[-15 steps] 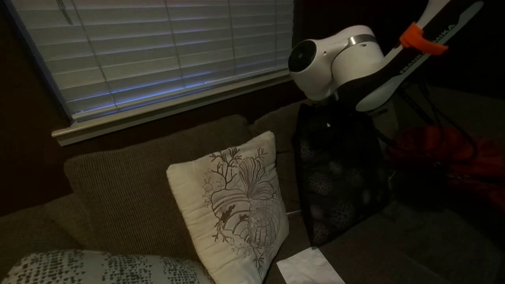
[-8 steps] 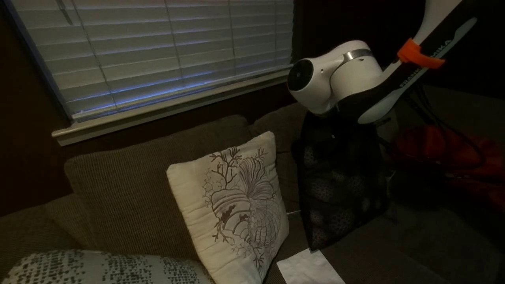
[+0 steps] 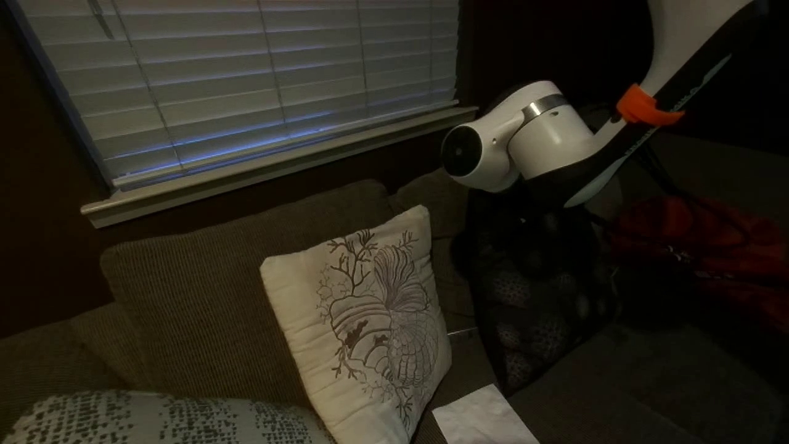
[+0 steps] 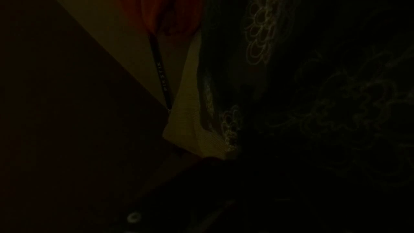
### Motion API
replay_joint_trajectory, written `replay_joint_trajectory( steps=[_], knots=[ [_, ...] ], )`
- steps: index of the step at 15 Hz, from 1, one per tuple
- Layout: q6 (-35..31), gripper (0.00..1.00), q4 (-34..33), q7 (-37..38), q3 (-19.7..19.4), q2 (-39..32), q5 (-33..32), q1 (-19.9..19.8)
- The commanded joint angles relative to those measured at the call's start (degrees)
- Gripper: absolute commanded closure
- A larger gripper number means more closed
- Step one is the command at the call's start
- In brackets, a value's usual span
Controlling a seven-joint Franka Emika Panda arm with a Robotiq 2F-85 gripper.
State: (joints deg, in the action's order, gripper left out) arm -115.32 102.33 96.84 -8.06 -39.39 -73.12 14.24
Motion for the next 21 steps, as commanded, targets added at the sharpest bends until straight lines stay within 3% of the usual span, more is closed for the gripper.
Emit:
replay_joint_trajectory(
  steps=[1,9,11,12,13,15,16,21],
  knots=[
    [4.93,0.99,-3.49,1.12,1.59,-0.72,-7.75,-0.11],
    [14.48,0.99,-11.40,4.07,3.44,-9.76,-11.87,0.36],
    [15.43,0.89,-13.09,3.82,3.79,-11.69,-12.77,-0.08],
    [15.61,0.99,-13.62,3.69,3.95,-12.30,-13.30,-0.21],
    [16.23,0.97,-14.32,3.67,3.98,-12.93,-14.32,-0.21],
    [17.58,0.71,-15.21,3.67,4.44,-13.31,-16.01,-0.40],
    [17.58,0.71,-15.31,3.90,4.83,-12.99,-16.81,-0.66],
    [16.58,0.38,-12.26,4.68,6.83,-8.76,-19.02,-0.74]
  ],
)
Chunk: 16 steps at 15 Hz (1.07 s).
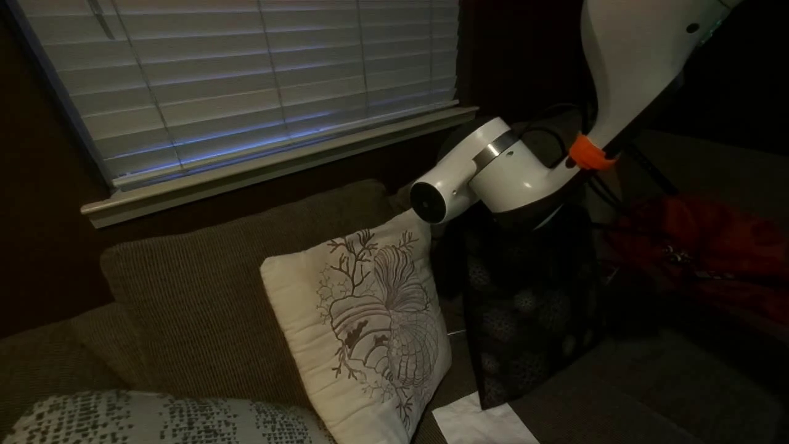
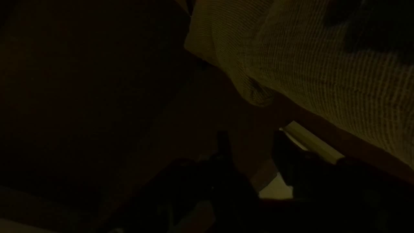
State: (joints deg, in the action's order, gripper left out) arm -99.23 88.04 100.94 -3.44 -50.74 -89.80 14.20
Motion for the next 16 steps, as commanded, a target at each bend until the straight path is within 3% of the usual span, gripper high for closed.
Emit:
replay_joint_trajectory(
  steps=[1,5,6,10,13,16],
  knots=[
    [-0.05,0.30,3.32,0.06,3.18,4.17,-1.56,-1.00],
    [-2.27,0.03,9.53,-0.91,6.64,11.19,0.49,-2.47],
    [-3.02,0.00,11.53,-1.20,7.57,13.42,1.23,-3.07],
    [-8.35,0.00,19.07,-2.90,11.07,22.52,7.88,-6.49],
    [-11.58,0.00,23.61,-4.70,12.19,29.27,16.87,-8.45],
    [-20.11,0.00,28.58,-6.91,11.96,35.60,23.39,-10.20]
  ],
)
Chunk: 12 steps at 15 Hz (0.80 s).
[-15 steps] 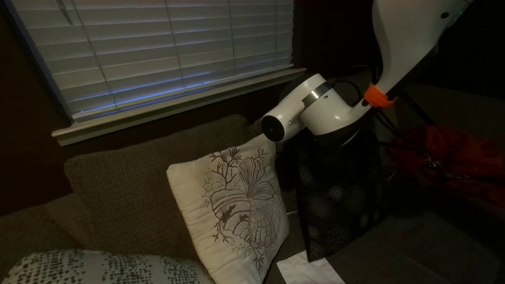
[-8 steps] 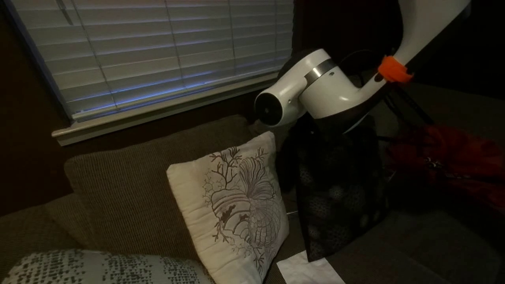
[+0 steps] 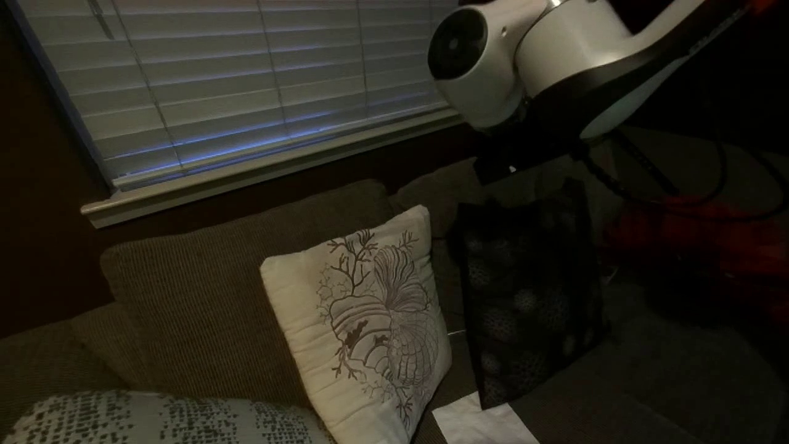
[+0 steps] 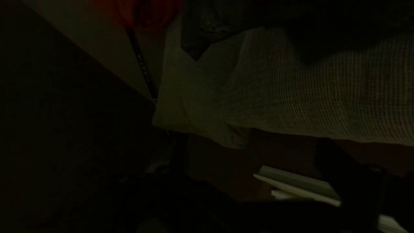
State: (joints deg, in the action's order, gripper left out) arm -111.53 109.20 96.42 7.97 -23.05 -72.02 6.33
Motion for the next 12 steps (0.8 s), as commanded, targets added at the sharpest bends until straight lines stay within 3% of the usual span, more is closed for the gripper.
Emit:
replay_joint_trajectory(
  steps=[1,6,9,12],
  knots=[
    [-10.95,0.00,8.98,-3.31,0.26,9.73,7.48,-2.76],
    [-23.80,0.00,15.96,-14.51,-1.22,16.81,21.08,-4.54],
    [-21.94,0.00,18.14,-23.08,-2.06,19.47,31.18,-3.82],
    [-17.98,0.00,19.14,-26.51,-2.65,21.55,35.72,-2.78]
  ],
)
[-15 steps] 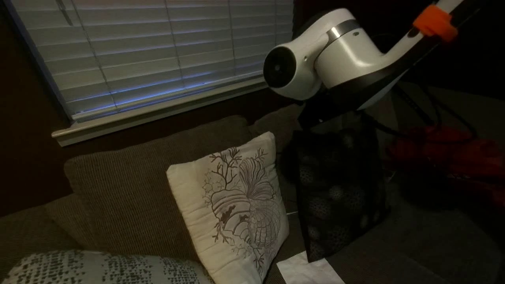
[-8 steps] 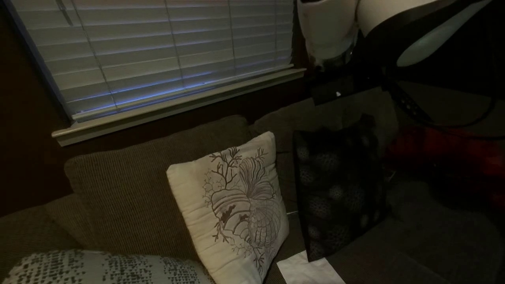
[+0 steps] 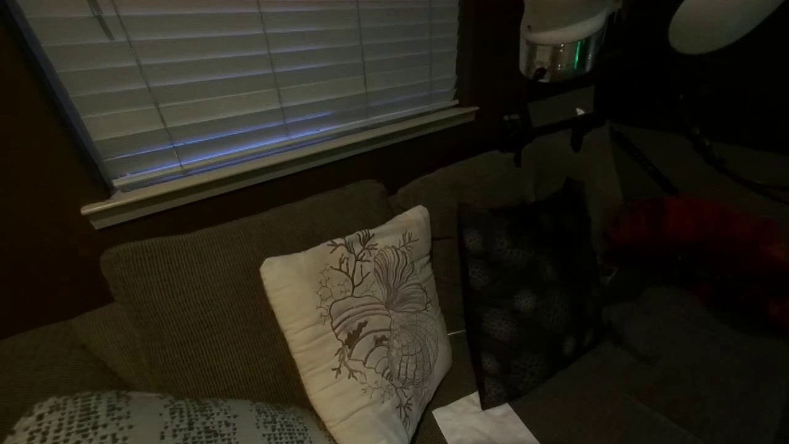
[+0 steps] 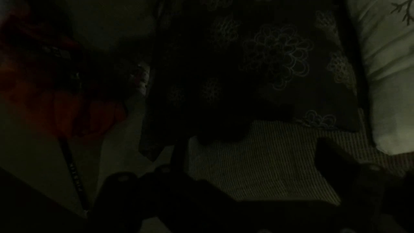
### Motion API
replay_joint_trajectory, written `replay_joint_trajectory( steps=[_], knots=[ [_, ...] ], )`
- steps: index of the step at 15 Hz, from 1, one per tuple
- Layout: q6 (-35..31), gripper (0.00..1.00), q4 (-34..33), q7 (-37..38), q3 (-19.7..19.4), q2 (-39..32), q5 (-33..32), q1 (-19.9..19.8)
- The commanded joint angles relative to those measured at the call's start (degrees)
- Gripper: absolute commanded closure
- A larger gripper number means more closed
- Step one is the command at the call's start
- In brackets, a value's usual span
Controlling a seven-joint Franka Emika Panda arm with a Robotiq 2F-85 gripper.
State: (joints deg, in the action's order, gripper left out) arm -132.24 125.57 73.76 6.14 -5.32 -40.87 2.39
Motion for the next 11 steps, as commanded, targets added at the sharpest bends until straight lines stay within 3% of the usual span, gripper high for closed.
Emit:
replay_joint_trajectory(
  steps=[1,6,7,11],
  knots=[
    [3.27,0.00,3.19,-4.37,-0.88,4.34,4.81,1.37],
    [0.68,0.00,5.84,-4.77,-0.63,6.97,2.70,1.76],
    [2.33,0.00,2.92,-3.26,-0.78,4.04,2.49,1.72],
    [1.92,0.00,3.93,-3.63,-0.58,5.09,2.48,1.91]
  ],
)
